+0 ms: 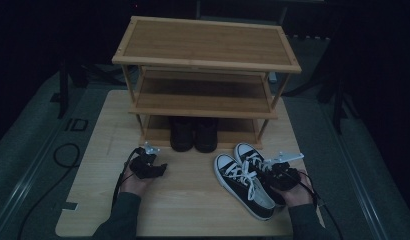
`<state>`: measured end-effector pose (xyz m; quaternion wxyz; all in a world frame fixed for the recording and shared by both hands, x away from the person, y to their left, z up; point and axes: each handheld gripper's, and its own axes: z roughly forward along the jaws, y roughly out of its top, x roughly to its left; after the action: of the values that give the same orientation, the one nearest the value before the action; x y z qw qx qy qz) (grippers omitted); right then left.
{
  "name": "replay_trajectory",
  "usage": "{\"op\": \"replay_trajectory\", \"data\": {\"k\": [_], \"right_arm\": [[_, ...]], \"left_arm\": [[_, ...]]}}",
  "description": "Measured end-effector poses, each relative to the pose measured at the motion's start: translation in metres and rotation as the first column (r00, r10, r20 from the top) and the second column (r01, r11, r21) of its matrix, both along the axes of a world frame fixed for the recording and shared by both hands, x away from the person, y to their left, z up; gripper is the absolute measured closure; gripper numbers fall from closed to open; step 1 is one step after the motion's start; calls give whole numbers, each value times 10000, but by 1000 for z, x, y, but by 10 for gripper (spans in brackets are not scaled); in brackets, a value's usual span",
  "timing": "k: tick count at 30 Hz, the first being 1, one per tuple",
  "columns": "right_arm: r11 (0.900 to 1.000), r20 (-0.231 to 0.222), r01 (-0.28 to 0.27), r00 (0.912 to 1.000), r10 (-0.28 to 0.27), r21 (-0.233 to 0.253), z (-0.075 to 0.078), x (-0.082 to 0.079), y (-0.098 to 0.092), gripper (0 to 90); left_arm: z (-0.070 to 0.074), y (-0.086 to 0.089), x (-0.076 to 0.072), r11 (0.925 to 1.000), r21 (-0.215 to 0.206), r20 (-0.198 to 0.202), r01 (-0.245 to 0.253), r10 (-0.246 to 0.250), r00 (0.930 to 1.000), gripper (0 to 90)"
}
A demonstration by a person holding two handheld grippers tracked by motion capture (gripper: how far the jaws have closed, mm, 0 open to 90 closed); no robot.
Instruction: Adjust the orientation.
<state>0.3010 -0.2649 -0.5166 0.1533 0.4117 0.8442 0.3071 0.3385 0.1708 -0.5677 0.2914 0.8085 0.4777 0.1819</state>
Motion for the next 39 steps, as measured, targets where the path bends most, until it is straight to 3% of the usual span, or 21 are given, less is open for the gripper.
{"op": "replay_trajectory", "data": {"k": [4, 8, 21, 30, 36, 39], "right_arm": [[9995, -80, -216, 9997, 214, -231, 4, -3, -1, 686], [9993, -108, -364, 9993, 363, -67, 10, -7, -4, 598], [9979, -269, -655, 9975, 654, -18, 18, -14, -9, 436], [9969, -514, -777, 9957, 772, -82, 14, -17, -6, 322], [9960, -519, -839, 9953, 823, -310, 7, -15, 0, 318], [9964, -439, -771, 9962, 755, -353, 5, -14, 3, 399]], "left_arm": [[0, 0, 0, 10000, -13, 9, 9, -9, 10000, 438], [0, 0, 0, 10000, -21, 19, 6, -6, 10000, 438], [-1, 0, 0, 10000, -46, 57, 26, -26, 10000, 438], [-1, 0, 0, 10000, -56, 62, 32, -31, 10000, 438], [-1, 0, 0, 10000, -57, 71, 35, -35, 10000, 437], [-1, 0, 0, 10000, -54, 70, 31, -31, 10000, 438]]}}
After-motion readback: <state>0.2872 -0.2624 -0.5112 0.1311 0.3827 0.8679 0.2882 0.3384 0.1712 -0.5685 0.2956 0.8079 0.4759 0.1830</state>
